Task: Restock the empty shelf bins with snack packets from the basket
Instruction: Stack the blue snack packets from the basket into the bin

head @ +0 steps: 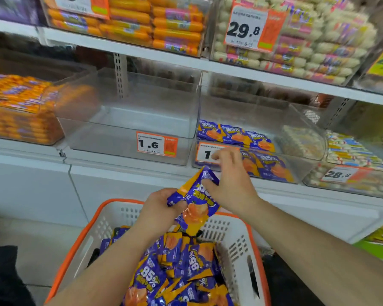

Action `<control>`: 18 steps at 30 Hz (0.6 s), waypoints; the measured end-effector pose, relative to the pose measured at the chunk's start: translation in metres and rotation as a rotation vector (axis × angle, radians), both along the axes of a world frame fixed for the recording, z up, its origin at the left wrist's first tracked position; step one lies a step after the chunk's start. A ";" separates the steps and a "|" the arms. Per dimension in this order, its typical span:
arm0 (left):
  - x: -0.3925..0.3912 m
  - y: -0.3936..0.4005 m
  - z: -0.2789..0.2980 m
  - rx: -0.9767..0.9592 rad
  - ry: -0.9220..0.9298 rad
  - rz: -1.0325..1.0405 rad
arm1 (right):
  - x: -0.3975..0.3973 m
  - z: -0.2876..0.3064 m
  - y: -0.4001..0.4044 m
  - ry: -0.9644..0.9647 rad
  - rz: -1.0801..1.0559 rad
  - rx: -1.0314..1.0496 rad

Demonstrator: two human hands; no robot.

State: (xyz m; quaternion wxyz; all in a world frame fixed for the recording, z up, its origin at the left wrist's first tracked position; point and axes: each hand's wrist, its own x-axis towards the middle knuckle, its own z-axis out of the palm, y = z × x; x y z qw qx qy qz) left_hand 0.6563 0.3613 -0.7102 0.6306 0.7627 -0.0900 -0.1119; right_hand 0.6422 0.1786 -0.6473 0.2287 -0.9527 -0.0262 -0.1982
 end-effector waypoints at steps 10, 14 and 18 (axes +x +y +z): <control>-0.008 -0.026 0.030 -0.383 0.081 0.154 | -0.027 -0.003 0.013 -0.011 -0.185 0.672; -0.008 -0.040 0.041 -0.475 0.104 0.165 | -0.032 -0.001 0.024 0.023 -0.160 0.828; 0.002 -0.057 0.061 -0.405 0.051 0.123 | -0.017 0.018 0.012 -0.010 -0.254 0.946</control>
